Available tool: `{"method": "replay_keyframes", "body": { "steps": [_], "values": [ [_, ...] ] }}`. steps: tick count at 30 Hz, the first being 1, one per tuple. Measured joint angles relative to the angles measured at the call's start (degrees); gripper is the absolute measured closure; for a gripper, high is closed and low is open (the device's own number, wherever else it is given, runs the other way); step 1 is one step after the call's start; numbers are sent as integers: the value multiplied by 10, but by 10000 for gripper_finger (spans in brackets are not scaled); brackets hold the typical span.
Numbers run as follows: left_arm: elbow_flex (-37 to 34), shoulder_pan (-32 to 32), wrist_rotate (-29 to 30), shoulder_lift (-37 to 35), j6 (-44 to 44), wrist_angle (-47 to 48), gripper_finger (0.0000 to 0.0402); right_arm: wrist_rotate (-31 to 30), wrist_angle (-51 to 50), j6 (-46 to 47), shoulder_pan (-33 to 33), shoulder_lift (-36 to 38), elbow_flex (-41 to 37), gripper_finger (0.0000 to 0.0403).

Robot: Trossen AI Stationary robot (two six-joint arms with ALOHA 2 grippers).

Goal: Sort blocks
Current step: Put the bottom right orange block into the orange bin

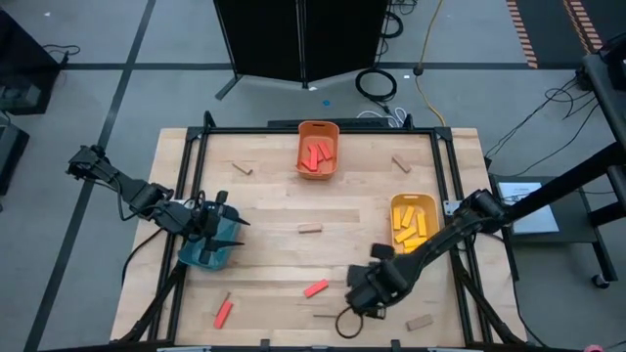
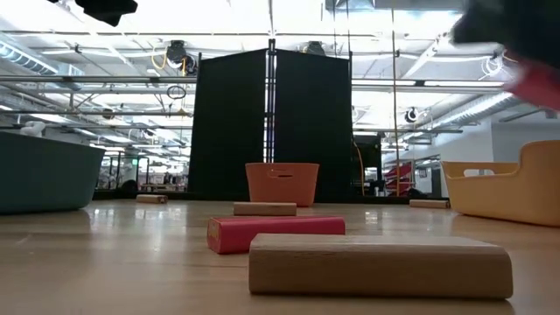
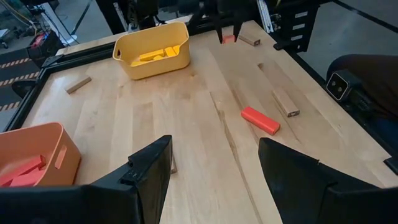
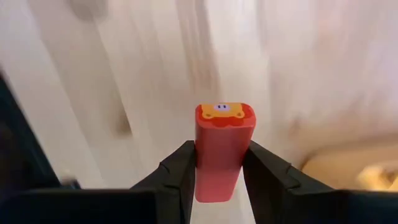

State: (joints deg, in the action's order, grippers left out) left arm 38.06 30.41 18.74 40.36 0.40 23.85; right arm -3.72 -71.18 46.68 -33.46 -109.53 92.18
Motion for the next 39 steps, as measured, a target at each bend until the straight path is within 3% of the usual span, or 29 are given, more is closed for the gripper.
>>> {"method": "replay_keyframes", "body": {
  "steps": [8,11,15,19,24,30,34,39],
  "values": [
    [0,0,0,0,0,1,164,-126,62,-189,70,1,113,303],
    [0,0,2,0,11,3,164,-129,88,-260,101,1,136,303],
    [0,0,63,-13,48,-13,164,-129,131,-342,148,1,145,303],
    [-15,0,74,-49,80,-26,164,-124,149,-399,207,1,145,303],
    [-78,-14,112,-136,106,-35,164,-65,155,-437,303,0,145,303],
    [-134,-54,179,-231,110,-141,164,-67,237,-454,423,-1,141,303],
    [-170,-89,212,-244,111,-218,164,-67,326,-440,494,-3,123,303],
    [-183,-138,211,-230,104,-213,164,-48,382,-394,551,-3,97,303]
  ]
}}
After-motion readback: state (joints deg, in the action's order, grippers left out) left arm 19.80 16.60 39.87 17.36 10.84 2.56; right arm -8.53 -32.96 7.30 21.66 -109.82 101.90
